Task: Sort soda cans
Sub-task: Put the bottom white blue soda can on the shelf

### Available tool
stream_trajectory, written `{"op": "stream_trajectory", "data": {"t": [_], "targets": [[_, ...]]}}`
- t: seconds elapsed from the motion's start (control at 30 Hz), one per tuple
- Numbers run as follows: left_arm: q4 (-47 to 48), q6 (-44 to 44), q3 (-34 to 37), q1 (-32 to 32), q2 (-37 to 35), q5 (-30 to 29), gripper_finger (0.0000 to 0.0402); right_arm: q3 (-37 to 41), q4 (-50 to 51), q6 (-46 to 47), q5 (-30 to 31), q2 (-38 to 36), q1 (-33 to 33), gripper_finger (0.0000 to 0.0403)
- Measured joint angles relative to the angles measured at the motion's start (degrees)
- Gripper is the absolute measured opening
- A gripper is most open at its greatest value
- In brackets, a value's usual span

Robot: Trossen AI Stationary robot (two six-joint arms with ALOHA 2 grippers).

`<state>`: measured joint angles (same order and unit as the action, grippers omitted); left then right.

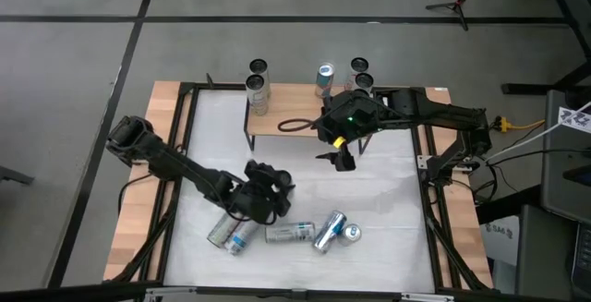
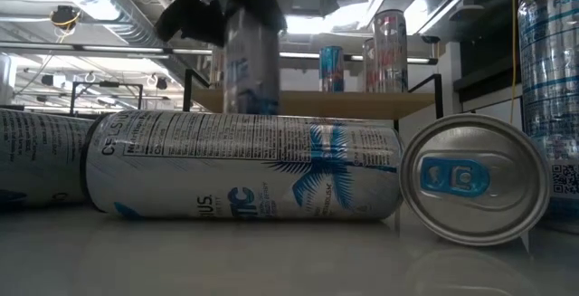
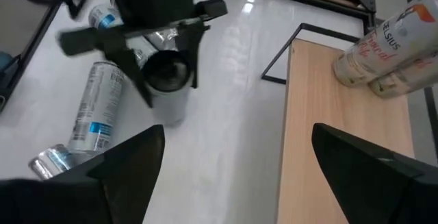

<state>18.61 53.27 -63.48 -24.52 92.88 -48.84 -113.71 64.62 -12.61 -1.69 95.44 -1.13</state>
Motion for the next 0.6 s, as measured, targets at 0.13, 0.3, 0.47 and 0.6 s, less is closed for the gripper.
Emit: {"op": "stream_trajectory", "data": {"t": [0.13,0.3,0.47,0.6], "targets": [[4.1,0.7,0.0,1.2,0.0,-0.8,0.025,0.0,0.0,0.9,0.0,0.0,0.0,0.0364],[5.9,3.3,0.0,2.8,0.7,-1.6,0.025,0.0,0.0,0.9,0.0,0.0,0.0,0.0364],[6.3,3.8,0.0,4.6,2.9,-1.2,0.025,0.0,0.0,0.9,0.0,0.0,0.0,0.0364],[6.4,3.8,0.0,5.6,4.4,-0.9,0.0257,0.0,0.0,0.9,0.0,0.0,0.0,0.0364]]}}
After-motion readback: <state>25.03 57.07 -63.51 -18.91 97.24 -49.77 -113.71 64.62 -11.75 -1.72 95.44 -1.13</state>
